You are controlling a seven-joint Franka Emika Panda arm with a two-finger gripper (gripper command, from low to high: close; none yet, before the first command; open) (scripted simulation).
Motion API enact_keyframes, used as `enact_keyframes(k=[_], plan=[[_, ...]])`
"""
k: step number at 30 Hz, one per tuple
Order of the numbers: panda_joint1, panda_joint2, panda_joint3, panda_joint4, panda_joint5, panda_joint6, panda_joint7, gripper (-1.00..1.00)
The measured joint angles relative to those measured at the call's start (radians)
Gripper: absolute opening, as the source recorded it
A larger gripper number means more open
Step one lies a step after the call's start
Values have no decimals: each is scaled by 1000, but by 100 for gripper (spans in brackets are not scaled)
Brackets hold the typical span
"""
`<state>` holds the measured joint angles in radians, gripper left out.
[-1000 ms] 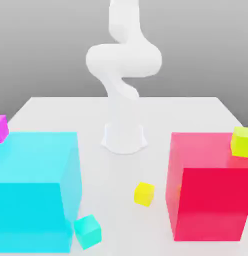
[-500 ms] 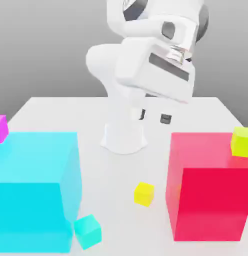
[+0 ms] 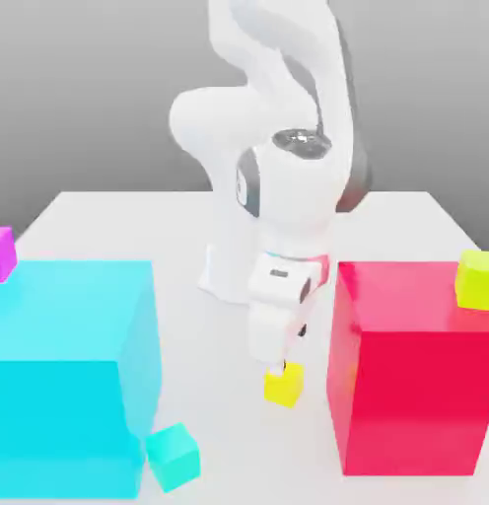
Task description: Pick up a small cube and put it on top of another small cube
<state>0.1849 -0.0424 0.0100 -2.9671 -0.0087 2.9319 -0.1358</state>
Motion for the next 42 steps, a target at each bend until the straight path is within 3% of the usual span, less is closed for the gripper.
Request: enact_keyframes(k=[23,24,31,42], plan=[[5,294,-11,47,-14,245,13,0],[4,305,-13,46,-15,255,11,-100],[3,306,-13,46,-18,254,13,-100],[4,168,3,48,-13,133,32,-100]])
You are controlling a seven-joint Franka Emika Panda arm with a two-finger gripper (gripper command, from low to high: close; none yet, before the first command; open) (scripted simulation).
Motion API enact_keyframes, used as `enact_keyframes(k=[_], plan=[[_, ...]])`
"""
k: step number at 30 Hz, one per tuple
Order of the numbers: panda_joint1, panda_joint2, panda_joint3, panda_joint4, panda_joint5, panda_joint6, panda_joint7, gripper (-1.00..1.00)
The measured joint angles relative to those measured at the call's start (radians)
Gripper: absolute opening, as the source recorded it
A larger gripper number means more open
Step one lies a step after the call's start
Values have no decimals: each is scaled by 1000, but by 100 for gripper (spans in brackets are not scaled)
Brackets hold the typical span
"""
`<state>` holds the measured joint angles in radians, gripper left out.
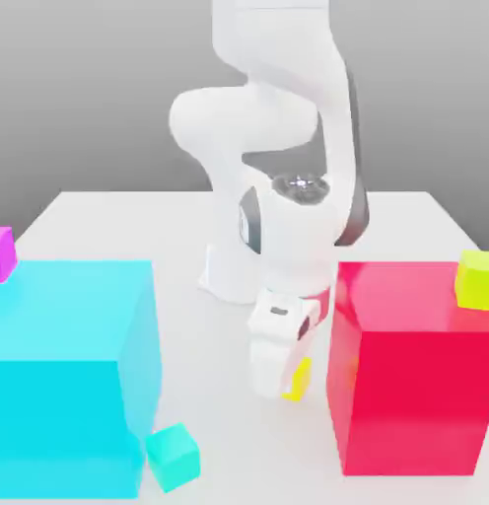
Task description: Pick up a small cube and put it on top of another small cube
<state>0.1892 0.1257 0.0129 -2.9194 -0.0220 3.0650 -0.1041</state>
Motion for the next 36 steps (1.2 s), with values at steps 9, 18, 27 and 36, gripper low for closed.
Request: enact_keyframes(k=[9,18,27,36], plan=[[-10,-115,7,-28,14,-95,-18,-100],[-47,-223,-48,-34,58,-224,-23,-100],[-33,-359,-3,280,74,-531,127,-100],[48,-372,154,501,105,-819,434,-100]])
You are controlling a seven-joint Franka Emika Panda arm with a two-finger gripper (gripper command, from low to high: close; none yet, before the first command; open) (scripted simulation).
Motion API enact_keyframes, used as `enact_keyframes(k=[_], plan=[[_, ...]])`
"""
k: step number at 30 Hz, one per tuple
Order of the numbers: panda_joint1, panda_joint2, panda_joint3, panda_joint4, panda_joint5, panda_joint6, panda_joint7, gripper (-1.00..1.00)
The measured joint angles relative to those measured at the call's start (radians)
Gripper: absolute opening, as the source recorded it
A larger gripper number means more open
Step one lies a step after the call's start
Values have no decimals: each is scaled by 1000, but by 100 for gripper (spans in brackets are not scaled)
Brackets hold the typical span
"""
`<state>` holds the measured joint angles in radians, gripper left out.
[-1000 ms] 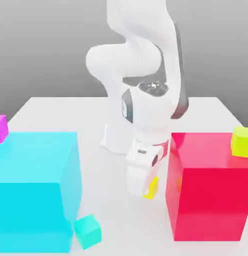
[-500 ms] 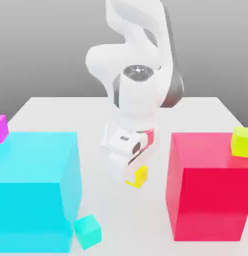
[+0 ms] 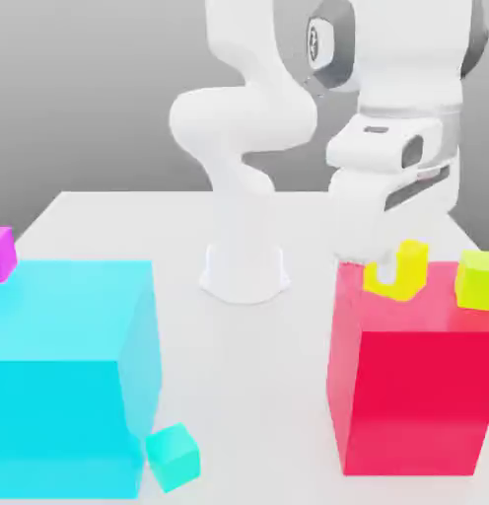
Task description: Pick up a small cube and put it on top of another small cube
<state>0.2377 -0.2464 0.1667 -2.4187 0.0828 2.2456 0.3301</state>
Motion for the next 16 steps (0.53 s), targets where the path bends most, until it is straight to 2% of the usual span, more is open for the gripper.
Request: enact_keyframes(k=[7,10,11,16], plan=[[48,1,112,140,4,-201,257,-100],[49,39,134,93,-4,-120,287,-100],[49,53,137,72,-6,-86,291,100],[49,53,137,72,-6,-86,291,100]])
